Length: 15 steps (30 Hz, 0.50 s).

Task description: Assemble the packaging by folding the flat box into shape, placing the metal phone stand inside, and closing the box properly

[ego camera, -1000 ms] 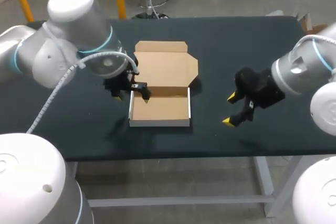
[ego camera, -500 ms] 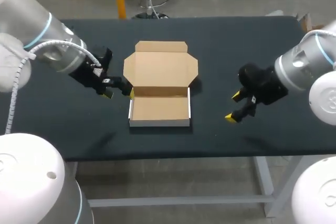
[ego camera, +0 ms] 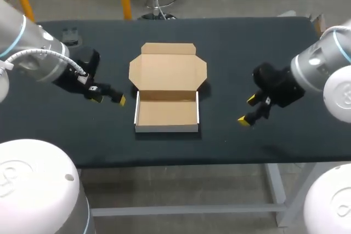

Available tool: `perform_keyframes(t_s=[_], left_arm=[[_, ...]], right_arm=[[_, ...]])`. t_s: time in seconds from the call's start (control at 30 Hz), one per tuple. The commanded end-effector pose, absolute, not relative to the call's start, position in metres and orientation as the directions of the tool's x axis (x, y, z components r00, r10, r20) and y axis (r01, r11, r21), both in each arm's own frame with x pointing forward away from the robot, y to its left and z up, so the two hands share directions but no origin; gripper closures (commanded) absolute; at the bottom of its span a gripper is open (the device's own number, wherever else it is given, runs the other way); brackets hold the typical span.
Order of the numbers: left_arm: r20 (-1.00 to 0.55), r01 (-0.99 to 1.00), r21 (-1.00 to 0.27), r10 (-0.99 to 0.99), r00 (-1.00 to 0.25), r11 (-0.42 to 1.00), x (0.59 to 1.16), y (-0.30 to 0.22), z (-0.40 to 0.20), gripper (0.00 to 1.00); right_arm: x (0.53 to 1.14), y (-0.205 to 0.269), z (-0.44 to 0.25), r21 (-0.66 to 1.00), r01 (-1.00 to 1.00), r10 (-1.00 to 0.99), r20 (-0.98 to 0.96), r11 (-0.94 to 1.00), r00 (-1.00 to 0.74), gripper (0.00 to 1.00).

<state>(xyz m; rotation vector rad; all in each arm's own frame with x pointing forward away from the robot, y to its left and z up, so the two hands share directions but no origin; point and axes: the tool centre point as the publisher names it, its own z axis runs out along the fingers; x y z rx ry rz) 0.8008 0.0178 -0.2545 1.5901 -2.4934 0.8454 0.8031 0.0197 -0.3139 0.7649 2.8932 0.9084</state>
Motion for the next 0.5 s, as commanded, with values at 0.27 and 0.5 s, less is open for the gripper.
perform_keyframes(t_s=[0.27, 0.5], left_arm=[[0.278, -0.824, -0.466, -0.831, -0.482, 0.322, 0.768, 0.034, -0.233, 0.00], [0.292, -0.872, -0.406, -0.866, -0.406, 0.273, 0.765, 0.044, -0.218, 0.00]], right_arm=[[0.799, 0.003, -0.297, 0.502, 0.576, 0.554, 0.211, 0.645, -0.805, 0.00], [0.795, -0.013, -0.277, 0.438, 0.730, 0.703, 0.260, 0.524, -0.661, 0.00]])
